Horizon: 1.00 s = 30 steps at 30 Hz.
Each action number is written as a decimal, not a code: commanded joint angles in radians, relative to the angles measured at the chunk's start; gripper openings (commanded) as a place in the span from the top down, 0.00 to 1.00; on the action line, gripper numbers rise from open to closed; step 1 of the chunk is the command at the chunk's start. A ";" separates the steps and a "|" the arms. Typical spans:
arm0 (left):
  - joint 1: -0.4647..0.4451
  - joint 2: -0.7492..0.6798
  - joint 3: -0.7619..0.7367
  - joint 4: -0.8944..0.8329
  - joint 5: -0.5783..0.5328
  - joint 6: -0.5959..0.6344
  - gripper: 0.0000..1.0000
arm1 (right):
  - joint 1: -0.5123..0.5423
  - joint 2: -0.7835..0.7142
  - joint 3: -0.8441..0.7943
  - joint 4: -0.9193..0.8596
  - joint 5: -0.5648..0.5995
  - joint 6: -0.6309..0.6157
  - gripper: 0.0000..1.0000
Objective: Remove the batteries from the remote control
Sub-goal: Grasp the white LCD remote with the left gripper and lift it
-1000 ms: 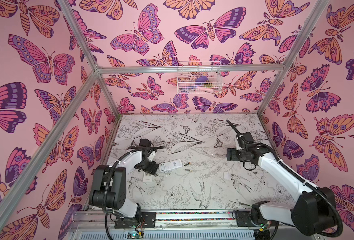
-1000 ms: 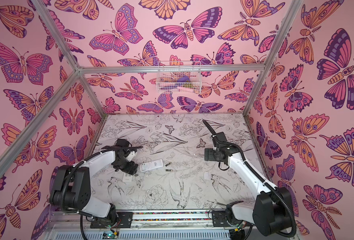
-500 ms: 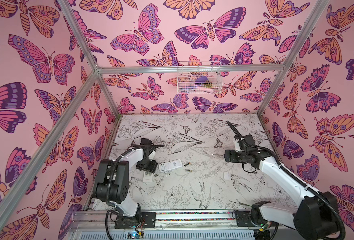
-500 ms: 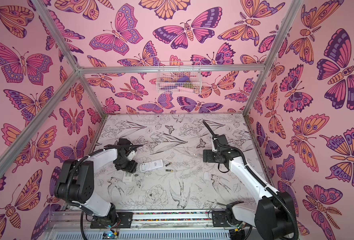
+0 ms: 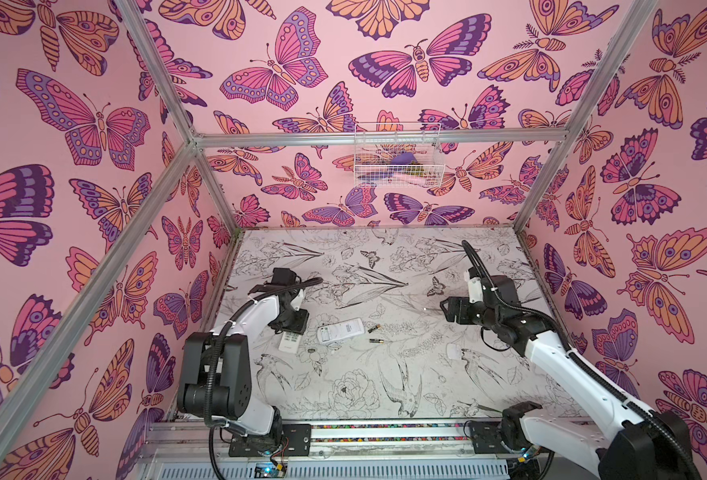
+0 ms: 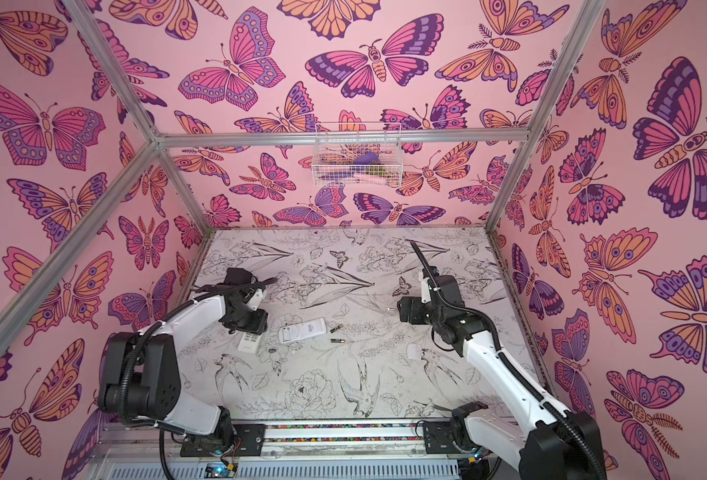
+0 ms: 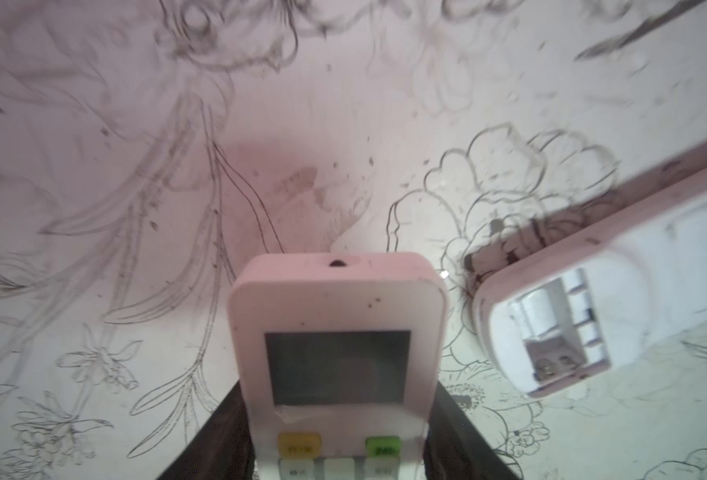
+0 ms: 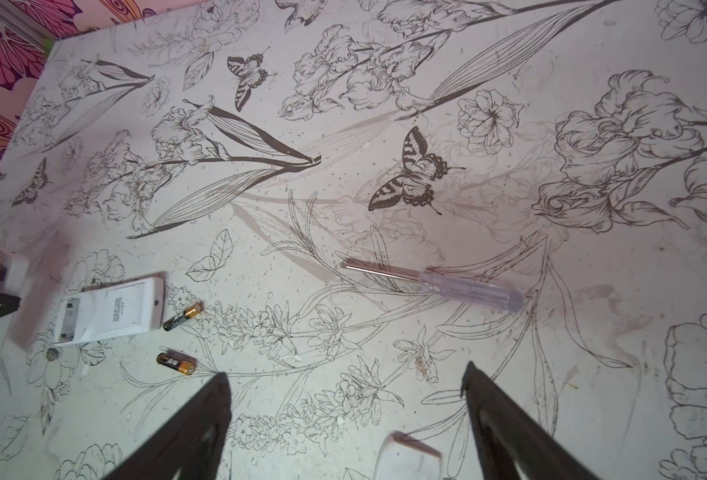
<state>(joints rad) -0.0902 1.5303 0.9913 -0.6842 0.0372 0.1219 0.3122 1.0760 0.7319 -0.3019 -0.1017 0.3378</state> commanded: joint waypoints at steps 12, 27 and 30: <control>0.006 0.000 0.386 0.142 0.215 -0.212 0.70 | 0.133 0.099 0.055 0.341 0.017 0.003 0.12; 0.008 -0.056 0.194 0.415 0.545 -0.708 0.69 | 0.534 0.409 0.169 0.754 0.204 -0.027 0.11; 0.008 -0.076 0.118 0.522 0.583 -0.805 0.69 | 0.592 0.467 0.178 0.862 0.221 -0.035 0.11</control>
<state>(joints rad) -0.0898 1.5074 1.1522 -0.3164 0.5339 -0.5457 0.8642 1.5097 0.8730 0.3847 0.0685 0.3065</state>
